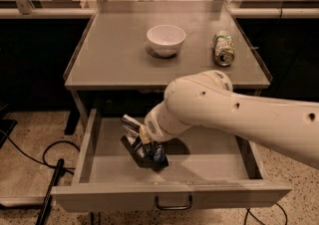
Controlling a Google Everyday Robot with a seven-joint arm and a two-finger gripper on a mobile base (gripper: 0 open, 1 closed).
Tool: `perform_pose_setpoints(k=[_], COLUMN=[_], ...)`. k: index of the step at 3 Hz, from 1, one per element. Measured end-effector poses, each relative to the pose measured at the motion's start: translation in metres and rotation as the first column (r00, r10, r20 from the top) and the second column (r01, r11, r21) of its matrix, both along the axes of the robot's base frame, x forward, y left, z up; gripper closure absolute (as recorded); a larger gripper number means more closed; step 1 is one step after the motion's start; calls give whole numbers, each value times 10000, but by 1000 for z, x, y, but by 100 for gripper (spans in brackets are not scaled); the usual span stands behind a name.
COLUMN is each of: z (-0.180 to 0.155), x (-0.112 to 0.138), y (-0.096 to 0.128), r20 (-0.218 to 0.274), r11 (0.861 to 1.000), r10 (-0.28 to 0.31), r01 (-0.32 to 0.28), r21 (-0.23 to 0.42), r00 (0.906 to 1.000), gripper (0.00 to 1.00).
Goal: Place blue chip bag into top drawer
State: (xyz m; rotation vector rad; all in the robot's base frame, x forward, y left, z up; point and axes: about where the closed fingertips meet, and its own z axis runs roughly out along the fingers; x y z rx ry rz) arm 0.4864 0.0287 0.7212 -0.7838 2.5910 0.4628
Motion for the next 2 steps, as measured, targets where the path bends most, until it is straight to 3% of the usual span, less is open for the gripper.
perform_pose_setpoints(k=[1, 2], z=[0, 0], x=[0, 0], y=[1, 1], r20=[3, 3], r11=[10000, 10000], r10=[11, 11], r01=[-11, -11], r21=[25, 25], r00=[10000, 10000], gripper=[100, 81])
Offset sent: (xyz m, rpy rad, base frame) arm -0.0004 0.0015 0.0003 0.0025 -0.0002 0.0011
